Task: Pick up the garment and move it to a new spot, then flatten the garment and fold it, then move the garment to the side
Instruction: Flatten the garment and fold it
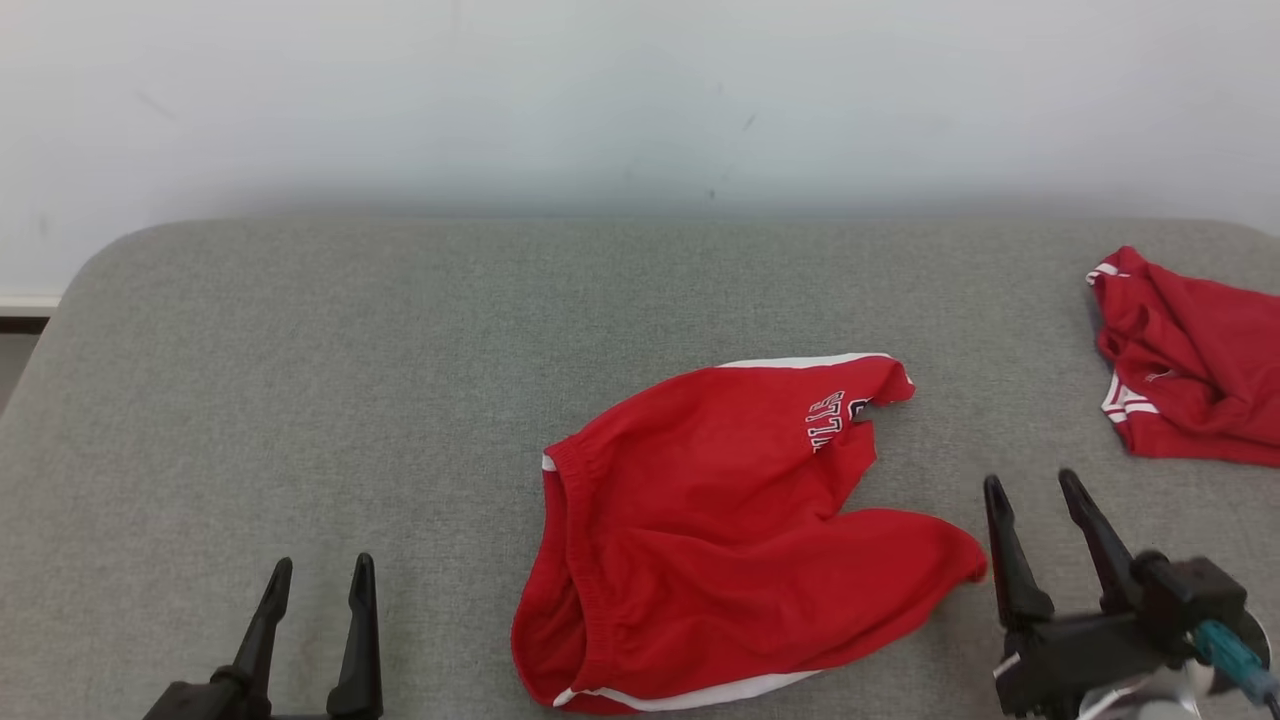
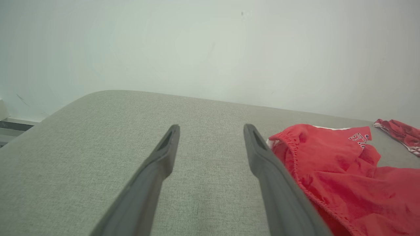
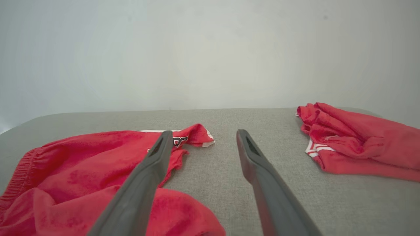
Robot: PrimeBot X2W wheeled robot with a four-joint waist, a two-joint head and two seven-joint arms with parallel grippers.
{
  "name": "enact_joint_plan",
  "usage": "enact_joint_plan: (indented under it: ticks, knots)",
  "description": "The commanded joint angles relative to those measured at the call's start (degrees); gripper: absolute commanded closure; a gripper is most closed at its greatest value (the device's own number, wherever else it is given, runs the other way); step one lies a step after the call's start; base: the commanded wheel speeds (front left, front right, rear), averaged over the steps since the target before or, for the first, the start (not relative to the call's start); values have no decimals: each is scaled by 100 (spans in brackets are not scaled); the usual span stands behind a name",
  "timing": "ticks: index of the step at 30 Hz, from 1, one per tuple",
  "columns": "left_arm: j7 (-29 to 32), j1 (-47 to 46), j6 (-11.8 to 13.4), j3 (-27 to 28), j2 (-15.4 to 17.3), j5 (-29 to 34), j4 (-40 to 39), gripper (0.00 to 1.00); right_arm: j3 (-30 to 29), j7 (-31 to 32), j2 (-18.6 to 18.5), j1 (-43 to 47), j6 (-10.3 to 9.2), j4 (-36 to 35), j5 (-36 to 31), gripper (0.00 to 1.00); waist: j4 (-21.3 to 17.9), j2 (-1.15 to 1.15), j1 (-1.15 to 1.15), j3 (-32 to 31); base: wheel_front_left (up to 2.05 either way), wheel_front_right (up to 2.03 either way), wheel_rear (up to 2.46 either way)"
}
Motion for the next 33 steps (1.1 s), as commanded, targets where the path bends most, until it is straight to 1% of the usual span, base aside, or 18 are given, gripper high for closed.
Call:
enact_joint_plan:
  ticks: [1, 9, 15, 18, 22, 27, 30, 33]
  knots:
    - [-16, 129, 7, 8, -12, 62, -39, 0, -90, -24, 49, 177, -16, -113, -47, 0, -53, 0, 0, -67, 0, 0, 0]
    - [-16, 268, 7, 123, 10, 96, -90, 0, -473, -22, 399, 989, -16, -876, -199, 0, -135, 0, 0, -192, 0, 0, 0]
    - [-16, 344, 7, 146, 12, 129, -105, 0, -504, -23, 516, 1198, -16, -1024, -270, 0, -172, 0, 0, -228, 0, 0, 0]
    - [-16, 339, 7, 7, 44, 169, -88, 0, -484, -23, 540, 1201, -16, -1025, -303, 0, -175, 0, 0, -238, 0, 0, 0]
    - [-16, 263, 7, -444, 160, 176, -44, 0, -457, -24, 512, 1154, -16, -1005, -304, 0, -169, 0, 0, -241, 0, 0, 0]
    - [-16, 97, 7, -1307, 390, 61, 127, 0, -382, -24, 478, 1056, -16, -988, -295, 0, -215, 0, 0, -184, 0, 0, 0]
    - [-16, -8, 7, -1846, 494, -74, 321, 0, -332, -24, 453, 1035, -16, -982, -268, 0, -290, 0, 0, -118, 0, 0, 0]
    - [-16, -135, 7, -2270, 575, -257, 562, 0, -323, -23, 455, 984, -16, -982, -256, 0, -388, 0, 0, -47, 0, 0, 0]
